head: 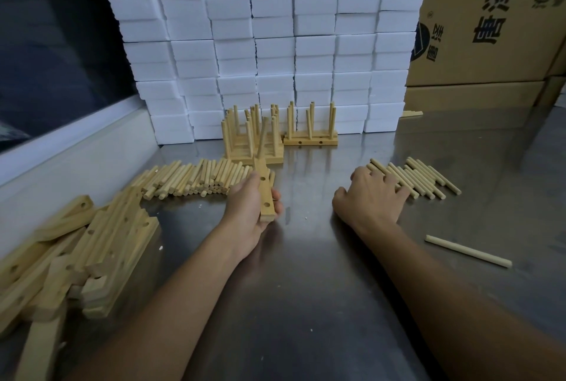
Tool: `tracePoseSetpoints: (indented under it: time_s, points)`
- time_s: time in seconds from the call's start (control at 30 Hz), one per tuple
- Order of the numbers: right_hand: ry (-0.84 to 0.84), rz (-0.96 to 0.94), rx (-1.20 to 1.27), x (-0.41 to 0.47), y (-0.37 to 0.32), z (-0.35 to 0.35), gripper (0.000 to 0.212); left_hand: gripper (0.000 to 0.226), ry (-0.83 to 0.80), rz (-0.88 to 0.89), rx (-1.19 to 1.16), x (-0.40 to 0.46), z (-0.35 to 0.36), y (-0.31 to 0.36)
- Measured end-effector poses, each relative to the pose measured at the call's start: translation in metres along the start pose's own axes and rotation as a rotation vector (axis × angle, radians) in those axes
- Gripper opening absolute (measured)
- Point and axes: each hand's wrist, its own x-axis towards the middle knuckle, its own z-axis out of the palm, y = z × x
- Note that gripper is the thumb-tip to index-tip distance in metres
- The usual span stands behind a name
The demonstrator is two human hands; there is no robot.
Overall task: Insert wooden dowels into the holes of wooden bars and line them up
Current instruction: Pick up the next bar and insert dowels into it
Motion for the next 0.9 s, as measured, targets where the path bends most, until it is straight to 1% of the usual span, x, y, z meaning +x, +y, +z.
tracePoseSetpoints:
  time_s: [0.27, 0.4, 0.47, 0.53, 0.6, 0.77, 0.9]
  points:
    - [-0.036, 0.025, 0.046, -0.0009, 0.0000, -0.0027, 0.030, 0.029, 0.073, 0.074, 0.108, -0.0021, 0.0031, -0.0023]
    - [0.034, 0.001, 0.056, -0.0004, 0.0004, -0.0056, 0.031, 0.026, 0.076, 0.043, 0.040, -0.0006, 0.0018, -0.0016]
    - [0.001, 0.007, 0.058, -0.0005, 0.0009, -0.0054, 0.032, 0.026, 0.056, 0.015, -0.006, 0.0000, 0.0002, -0.0006]
    - [-0.015, -0.010, 0.060, -0.0005, 0.0014, -0.0035, 0.031, 0.020, 0.023, -0.001, -0.038, -0.0007, -0.0012, 0.0003]
    - [-0.014, -0.035, 0.066, -0.0001, 0.0012, -0.0028, 0.030, 0.011, 0.002, 0.013, -0.042, -0.0025, -0.0012, 0.0009]
    - [0.048, -0.021, 0.049, 0.0002, 0.0007, -0.0042, 0.025, 0.012, 0.001, 0.034, -0.026, -0.0049, 0.0001, 0.0016]
    - [-0.035, 0.016, 0.062, -0.0001, 0.0019, -0.0022, 0.028, 0.012, 0.004, 0.001, -0.052, -0.0034, -0.0016, 0.0028]
